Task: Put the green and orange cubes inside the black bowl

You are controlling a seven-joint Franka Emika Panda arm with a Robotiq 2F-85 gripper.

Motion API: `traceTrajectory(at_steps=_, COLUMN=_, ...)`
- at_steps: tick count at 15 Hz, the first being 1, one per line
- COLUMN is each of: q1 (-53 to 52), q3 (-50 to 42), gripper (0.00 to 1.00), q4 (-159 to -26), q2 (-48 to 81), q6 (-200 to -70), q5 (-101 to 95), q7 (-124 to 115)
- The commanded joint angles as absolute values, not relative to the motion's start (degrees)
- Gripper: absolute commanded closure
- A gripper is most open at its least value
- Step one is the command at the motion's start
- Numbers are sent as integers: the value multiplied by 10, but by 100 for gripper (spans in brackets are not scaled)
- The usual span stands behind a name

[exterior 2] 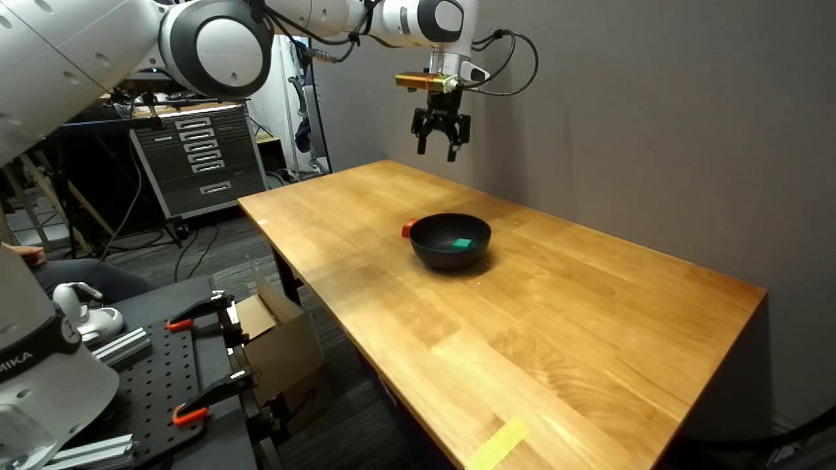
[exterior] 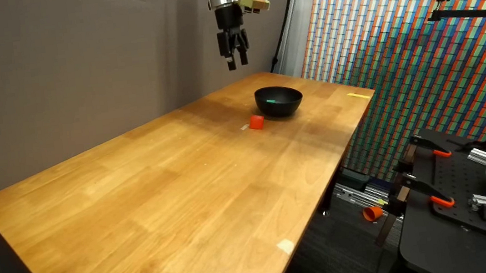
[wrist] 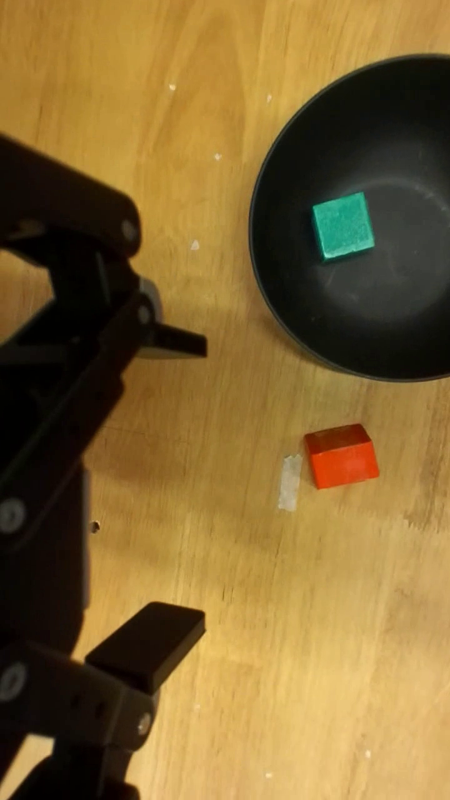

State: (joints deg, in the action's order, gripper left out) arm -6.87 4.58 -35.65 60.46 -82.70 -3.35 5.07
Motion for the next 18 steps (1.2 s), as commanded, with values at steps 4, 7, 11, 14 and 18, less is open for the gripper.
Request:
traceTrajectory(at_steps=4, q1=-76, q3=43, gripper=0, q4=-377, q2=583, q6=-857, q5=-31, q7=11)
traceTrajectory(at_steps=7, q1=-85, q3=47, gripper=0, q4=-409, q2=571, q6=-922, q5=-21, q7=-51)
traceTrajectory(at_steps=11, q1=-102, q3=42, gripper=0, q4=-488, q2=546, q6=-1002, q5=-27, q7=-138)
traceTrajectory(at_steps=14, q1=-110, q3=39, gripper=0, q4=-574, q2=514, q6=-1055, q5=-33, q7=-184)
traceTrajectory(at_steps=18, q1=-121, q3=25, gripper=0, q4=-674, q2=473, q6=-1106, q5=-51, q7=-230)
